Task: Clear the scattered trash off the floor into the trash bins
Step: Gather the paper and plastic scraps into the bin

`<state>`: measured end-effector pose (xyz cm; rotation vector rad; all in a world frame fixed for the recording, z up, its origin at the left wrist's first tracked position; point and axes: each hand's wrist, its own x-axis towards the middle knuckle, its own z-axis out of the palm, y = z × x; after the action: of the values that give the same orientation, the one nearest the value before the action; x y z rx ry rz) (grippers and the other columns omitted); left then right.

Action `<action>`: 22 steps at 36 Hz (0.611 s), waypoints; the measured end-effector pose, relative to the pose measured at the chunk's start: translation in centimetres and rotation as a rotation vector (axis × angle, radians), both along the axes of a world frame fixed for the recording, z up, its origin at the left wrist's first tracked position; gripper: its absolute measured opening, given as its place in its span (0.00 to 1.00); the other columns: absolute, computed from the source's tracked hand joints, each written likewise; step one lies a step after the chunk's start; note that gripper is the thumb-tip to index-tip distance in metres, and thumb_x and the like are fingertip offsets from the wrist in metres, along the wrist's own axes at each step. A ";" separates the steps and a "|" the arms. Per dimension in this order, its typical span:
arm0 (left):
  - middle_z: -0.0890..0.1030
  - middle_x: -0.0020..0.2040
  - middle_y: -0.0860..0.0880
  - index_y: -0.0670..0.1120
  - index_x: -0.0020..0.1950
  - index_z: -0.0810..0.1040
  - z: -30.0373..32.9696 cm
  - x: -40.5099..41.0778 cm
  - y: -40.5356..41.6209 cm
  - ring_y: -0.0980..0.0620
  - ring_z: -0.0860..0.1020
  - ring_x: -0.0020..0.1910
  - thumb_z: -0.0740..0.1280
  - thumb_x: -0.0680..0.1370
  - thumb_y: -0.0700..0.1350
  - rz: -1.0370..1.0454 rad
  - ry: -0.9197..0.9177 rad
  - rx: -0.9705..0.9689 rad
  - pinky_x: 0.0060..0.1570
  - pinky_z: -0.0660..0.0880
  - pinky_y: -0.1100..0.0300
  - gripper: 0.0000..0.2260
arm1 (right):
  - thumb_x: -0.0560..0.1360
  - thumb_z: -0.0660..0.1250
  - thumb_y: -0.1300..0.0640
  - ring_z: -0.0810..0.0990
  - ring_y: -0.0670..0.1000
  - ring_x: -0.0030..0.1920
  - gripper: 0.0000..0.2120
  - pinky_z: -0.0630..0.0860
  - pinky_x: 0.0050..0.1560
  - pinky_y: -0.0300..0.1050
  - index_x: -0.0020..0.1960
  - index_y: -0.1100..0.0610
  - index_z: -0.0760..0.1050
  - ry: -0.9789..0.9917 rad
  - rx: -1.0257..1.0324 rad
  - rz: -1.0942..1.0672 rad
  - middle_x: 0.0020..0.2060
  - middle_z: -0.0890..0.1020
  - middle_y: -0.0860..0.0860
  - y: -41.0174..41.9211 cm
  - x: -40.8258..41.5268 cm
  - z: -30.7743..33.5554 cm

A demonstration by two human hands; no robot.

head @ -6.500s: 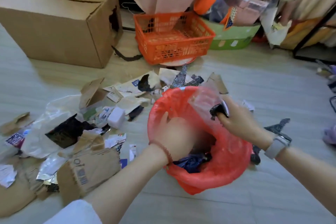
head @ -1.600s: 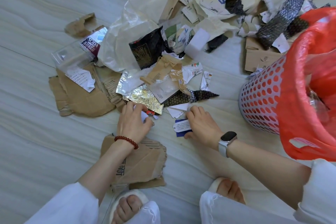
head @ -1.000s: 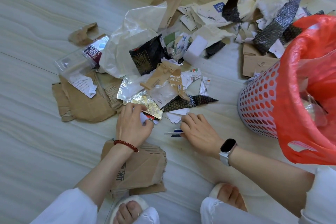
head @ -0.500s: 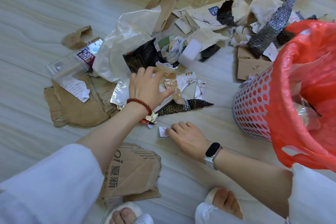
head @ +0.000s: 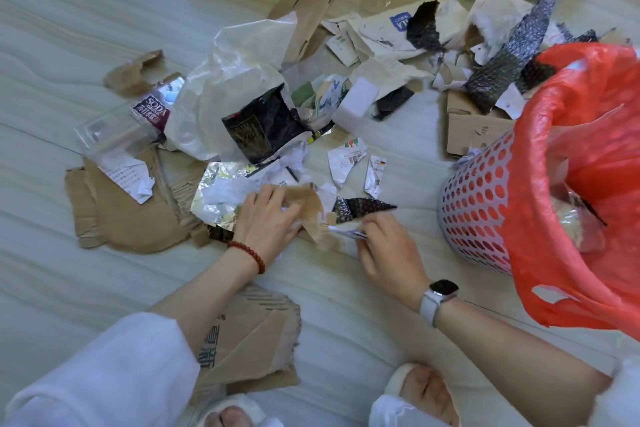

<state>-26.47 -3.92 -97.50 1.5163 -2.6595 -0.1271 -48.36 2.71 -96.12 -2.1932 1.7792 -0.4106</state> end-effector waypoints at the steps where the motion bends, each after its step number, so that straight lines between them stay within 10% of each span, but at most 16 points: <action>1: 0.75 0.37 0.44 0.45 0.38 0.73 -0.1 0.2 0.3 0.45 0.67 0.43 0.66 0.67 0.46 -0.008 0.072 -0.040 0.35 0.68 0.54 0.05 | 0.71 0.59 0.57 0.71 0.54 0.47 0.08 0.69 0.43 0.45 0.43 0.60 0.74 -0.011 0.000 -0.004 0.46 0.78 0.55 -0.5 0.0 0.1; 8: 0.70 0.34 0.43 0.45 0.38 0.65 0.7 3.0 1.2 0.47 0.65 0.41 0.58 0.67 0.40 0.081 0.458 0.036 0.37 0.70 0.55 0.02 | 0.69 0.66 0.65 0.70 0.61 0.67 0.02 0.69 0.62 0.56 0.40 0.62 0.73 -0.005 0.180 0.128 0.66 0.72 0.59 -3.9 0.8 0.3; 12: 0.67 0.45 0.51 0.49 0.48 0.67 2.3 4.5 1.3 0.47 0.70 0.32 0.62 0.65 0.33 0.241 0.454 0.123 0.25 0.68 0.57 0.16 | 0.74 0.60 0.61 0.58 0.57 0.74 0.06 0.64 0.68 0.54 0.49 0.62 0.73 0.076 0.326 0.286 0.74 0.61 0.55 -4.5 2.1 -0.2; 15: 0.72 0.56 0.51 0.51 0.57 0.74 3.0 5.0 1.1 0.51 0.70 0.30 0.57 0.64 0.31 0.212 0.396 0.078 0.24 0.66 0.62 0.26 | 0.75 0.59 0.61 0.59 0.57 0.73 0.11 0.65 0.64 0.54 0.55 0.62 0.73 0.169 0.377 0.311 0.74 0.61 0.55 -4.5 2.8 -0.1; 22: 0.79 0.35 0.51 0.47 0.36 0.80 3.0 5.2 1.8 0.47 0.76 0.37 0.50 0.70 0.49 0.260 0.240 0.187 0.29 0.69 0.58 0.19 | 0.66 0.68 0.66 0.77 0.64 0.49 0.09 0.72 0.34 0.51 0.46 0.62 0.75 0.206 0.264 0.280 0.55 0.78 0.61 -3.2 3.1 -0.3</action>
<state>-21.25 -2.09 -94.45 1.7586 -2.2983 -0.5169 -45.24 -0.49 -96.41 -2.3078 1.4843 0.1104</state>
